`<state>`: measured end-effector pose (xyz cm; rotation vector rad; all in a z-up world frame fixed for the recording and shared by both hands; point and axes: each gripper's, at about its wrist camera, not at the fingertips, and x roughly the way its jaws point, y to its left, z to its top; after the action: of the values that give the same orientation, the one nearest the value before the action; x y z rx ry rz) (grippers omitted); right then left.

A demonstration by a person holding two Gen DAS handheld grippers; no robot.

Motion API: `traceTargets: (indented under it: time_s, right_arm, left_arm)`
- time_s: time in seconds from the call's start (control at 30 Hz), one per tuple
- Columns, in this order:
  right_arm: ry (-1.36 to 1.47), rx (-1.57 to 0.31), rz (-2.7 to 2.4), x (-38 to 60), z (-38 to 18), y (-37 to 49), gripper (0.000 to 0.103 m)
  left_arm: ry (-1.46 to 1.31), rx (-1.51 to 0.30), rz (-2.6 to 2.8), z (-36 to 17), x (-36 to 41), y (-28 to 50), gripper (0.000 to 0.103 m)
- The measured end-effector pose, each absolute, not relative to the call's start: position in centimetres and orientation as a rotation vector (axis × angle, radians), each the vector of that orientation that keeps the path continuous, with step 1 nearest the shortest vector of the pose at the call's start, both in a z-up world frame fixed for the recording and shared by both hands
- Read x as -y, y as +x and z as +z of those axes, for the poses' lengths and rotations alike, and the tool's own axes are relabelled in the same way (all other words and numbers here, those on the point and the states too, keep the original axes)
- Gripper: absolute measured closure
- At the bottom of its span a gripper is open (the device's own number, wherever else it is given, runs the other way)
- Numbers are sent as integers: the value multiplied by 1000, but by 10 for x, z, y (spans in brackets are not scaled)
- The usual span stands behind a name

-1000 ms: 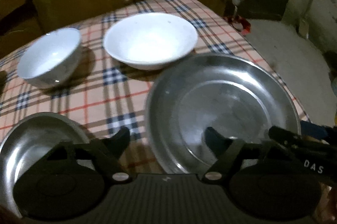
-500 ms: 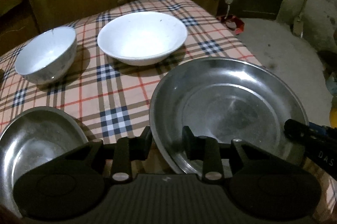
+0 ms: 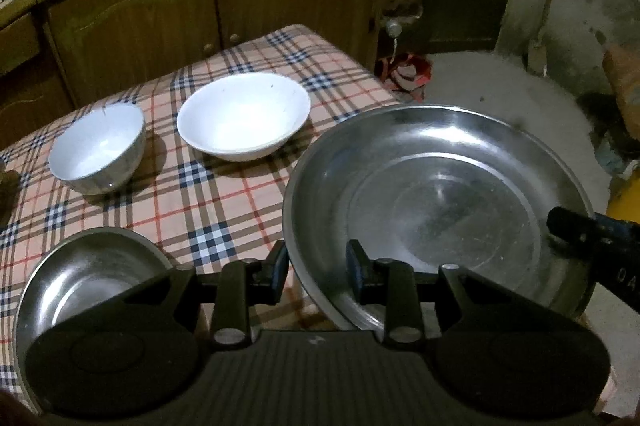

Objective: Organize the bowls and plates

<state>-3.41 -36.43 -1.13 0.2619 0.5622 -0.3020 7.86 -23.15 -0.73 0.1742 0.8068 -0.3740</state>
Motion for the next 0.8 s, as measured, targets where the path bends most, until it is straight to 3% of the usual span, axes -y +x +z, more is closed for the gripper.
traceTargets:
  time_s: [0.8]
  right_arm:
    - [209,-444,-280,326,42,-74,78]
  left_arm:
    - [139,-678,-354,52,196,28,71]
